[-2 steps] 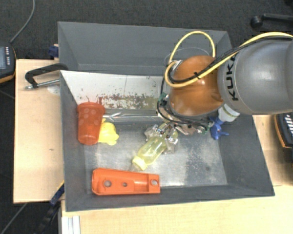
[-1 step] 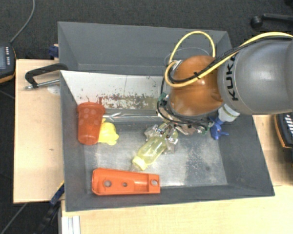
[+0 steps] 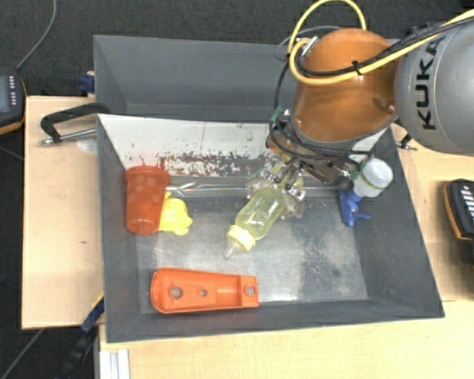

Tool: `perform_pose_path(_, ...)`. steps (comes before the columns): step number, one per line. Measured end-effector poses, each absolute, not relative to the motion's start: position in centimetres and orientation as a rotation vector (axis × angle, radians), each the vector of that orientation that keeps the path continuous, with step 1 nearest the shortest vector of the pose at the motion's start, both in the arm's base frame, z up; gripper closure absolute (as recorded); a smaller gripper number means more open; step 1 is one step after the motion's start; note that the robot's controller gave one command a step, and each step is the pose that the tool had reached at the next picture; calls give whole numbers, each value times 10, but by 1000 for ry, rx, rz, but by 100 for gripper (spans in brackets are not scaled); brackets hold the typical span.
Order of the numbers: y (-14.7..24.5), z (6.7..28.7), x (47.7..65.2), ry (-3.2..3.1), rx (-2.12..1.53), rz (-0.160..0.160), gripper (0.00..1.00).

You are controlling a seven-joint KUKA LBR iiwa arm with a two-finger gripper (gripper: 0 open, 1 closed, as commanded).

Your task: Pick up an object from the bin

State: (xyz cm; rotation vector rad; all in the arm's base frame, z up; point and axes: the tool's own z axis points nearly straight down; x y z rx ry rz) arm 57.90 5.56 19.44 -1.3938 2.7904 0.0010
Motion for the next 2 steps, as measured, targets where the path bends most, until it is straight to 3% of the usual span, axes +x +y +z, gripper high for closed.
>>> perform_pose_path(1, 55, 194, 579, 2791, -1394, 2, 100)
perform_pose_path(2, 65, 301, 584, 2827, -1301, 3, 100)
